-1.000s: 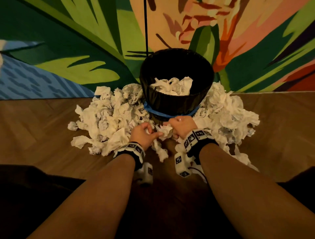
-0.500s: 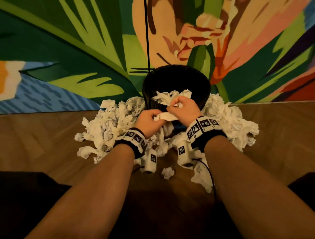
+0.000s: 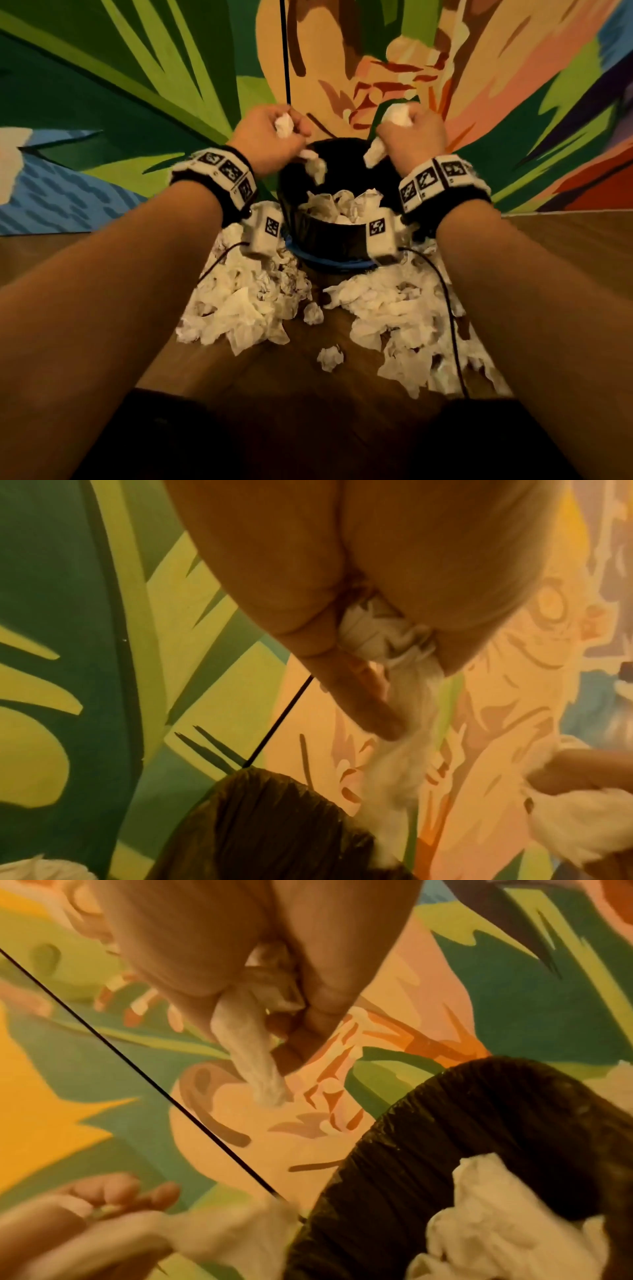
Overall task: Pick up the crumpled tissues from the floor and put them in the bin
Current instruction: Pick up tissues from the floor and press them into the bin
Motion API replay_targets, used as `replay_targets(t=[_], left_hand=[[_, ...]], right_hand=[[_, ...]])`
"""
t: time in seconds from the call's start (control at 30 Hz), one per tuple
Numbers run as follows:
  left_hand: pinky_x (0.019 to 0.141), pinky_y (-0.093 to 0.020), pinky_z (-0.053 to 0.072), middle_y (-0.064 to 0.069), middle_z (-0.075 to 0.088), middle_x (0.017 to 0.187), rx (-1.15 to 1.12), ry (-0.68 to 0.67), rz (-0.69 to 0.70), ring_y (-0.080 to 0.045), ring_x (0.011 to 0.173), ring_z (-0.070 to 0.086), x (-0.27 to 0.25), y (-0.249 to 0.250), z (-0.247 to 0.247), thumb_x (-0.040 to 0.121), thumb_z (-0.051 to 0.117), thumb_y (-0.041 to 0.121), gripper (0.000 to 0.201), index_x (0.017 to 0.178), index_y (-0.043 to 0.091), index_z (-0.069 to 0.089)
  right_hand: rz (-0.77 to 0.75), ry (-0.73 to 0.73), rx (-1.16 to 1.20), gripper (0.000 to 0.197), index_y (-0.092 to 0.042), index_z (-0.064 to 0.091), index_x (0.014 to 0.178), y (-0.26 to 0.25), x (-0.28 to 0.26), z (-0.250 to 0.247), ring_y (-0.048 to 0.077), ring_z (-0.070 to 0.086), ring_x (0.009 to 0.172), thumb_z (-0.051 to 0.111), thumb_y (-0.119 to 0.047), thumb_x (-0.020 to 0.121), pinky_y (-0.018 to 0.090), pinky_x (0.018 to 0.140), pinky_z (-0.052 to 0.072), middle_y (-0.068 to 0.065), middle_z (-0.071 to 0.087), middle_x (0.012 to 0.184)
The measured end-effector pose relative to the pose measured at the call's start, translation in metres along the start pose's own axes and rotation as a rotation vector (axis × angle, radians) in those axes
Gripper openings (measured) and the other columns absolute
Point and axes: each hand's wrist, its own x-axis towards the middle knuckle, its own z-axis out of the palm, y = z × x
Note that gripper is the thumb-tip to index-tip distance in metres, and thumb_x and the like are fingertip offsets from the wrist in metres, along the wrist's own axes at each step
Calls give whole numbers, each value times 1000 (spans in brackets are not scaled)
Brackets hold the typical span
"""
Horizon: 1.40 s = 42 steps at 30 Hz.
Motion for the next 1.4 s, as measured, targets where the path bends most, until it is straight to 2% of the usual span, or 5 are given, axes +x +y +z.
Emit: replay_targets(t=[0.27,0.67,0.87,1.13,1.4], left_hand=[[42,-23,44,5,53,62,-107,154,-130,-14,45,54,3,-30,44,96,39,10,26,96,17,63],[112,-50,18,-7,28,156,372,-221,-155,-33,142,21,13,-30,77,94,41,24,67,155,28,13],[110,-51,20,0,43,148,295,-42,-153,-30,138,25,9,-36,63,84,48,18,71,149,38,28],[91,-39,50,-6,66,110,81,379,-385,-29,101,61,-24,-120,9,89,46,10,36,122,17,59],[79,-37,51,-10,67,99,440,-90,-471,-31,94,63,-127,-177,43,90,53,20,32,121,20,57]], right_hand=[[-56,-179,-174,37,-19,71,98,42,13,23,14,59,74,44,4,85,23,61,48,-1,62,93],[-62,-159,-497,47,-10,52,121,61,8,42,31,37,123,45,-45,90,37,99,31,9,34,130],[-157,-197,-551,57,-26,42,144,54,4,31,27,23,138,47,-43,90,40,116,20,6,36,145],[-540,-281,-54,16,-19,63,93,-16,-51,76,12,53,87,52,-22,82,28,79,45,-2,55,96],[-247,-878,-496,16,-25,61,99,104,-155,130,22,61,86,50,-34,92,34,73,51,0,63,90]])
